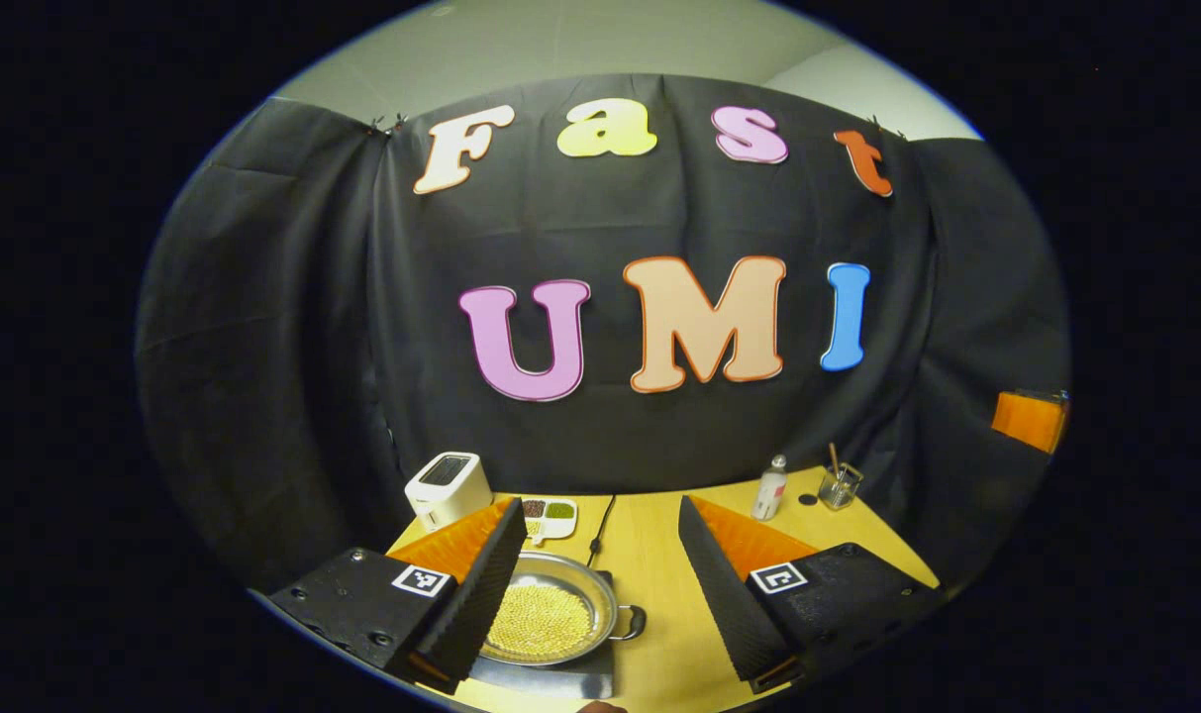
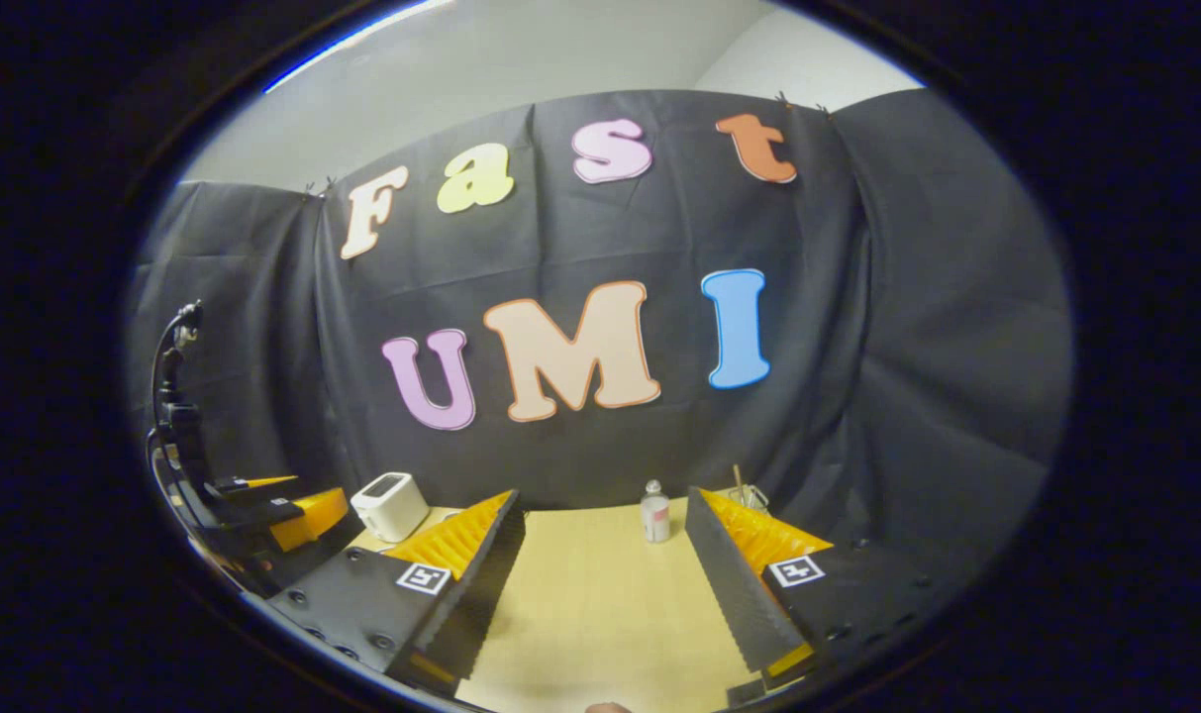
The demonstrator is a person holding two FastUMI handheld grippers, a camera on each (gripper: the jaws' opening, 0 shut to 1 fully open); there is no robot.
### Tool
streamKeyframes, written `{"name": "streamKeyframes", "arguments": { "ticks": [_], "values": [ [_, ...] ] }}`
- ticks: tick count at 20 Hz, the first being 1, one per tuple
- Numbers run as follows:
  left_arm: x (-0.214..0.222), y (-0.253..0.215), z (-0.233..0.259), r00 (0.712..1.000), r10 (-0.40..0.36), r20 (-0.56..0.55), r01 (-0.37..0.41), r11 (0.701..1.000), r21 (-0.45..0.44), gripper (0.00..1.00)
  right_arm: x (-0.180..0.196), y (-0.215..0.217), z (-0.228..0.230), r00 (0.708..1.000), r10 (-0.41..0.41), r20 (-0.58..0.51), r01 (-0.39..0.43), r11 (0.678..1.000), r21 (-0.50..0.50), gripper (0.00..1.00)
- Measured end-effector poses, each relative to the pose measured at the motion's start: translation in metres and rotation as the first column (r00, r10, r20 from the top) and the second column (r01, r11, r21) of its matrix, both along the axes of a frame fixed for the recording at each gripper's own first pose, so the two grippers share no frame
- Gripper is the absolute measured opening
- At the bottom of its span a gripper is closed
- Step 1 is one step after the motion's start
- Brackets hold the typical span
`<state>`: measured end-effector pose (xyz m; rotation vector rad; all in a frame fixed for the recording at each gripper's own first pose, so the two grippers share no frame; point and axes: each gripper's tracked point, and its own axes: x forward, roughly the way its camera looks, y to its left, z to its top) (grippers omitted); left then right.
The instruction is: First push the handle of the pot to place it horizontally, then grasp the pot with both hands and set it on the induction cooktop.
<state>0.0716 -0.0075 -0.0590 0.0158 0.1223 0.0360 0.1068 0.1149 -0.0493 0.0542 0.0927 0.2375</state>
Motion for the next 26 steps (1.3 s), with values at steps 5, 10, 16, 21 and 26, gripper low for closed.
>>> {"name": "streamKeyframes", "arguments": {
  "ticks": [5, 10, 16, 21, 26],
  "values": [
    [-0.032, -0.024, 0.005, 0.996, 0.045, 0.081, -0.046, 0.999, 0.004, 0.94, -0.029, -0.029, 0.007, 0.998, 0.033, 0.061, -0.032, 0.999, -0.021, 0.93],
    [-0.056, -0.045, 0.013, 0.988, 0.074, 0.134, -0.071, 0.997, -0.021, 0.94, -0.036, -0.063, -0.004, 0.998, 0.029, 0.06, -0.026, 0.999, -0.04, 0.92],
    [-0.062, -0.05, 0.021, 0.982, 0.101, 0.16, -0.106, 0.994, 0.022, 0.94, -0.045, -0.072, 0.011, 0.996, 0.044, 0.076, -0.042, 0.999, -0.032, 0.93],
    [-0.065, -0.06, 0.017, 0.986, 0.079, 0.15, -0.093, 0.992, 0.087, 0.94, -0.047, -0.075, 0.017, 0.995, 0.036, 0.09, -0.033, 0.999, -0.033, 0.93],
    [-0.06, -0.067, 0.012, 0.99, 0.054, 0.13, -0.067, 0.993, 0.099, 0.97, -0.05, -0.078, 0.025, 0.993, 0.03, 0.112, -0.028, 1.0, -0.014, 0.93]
  ]
}}
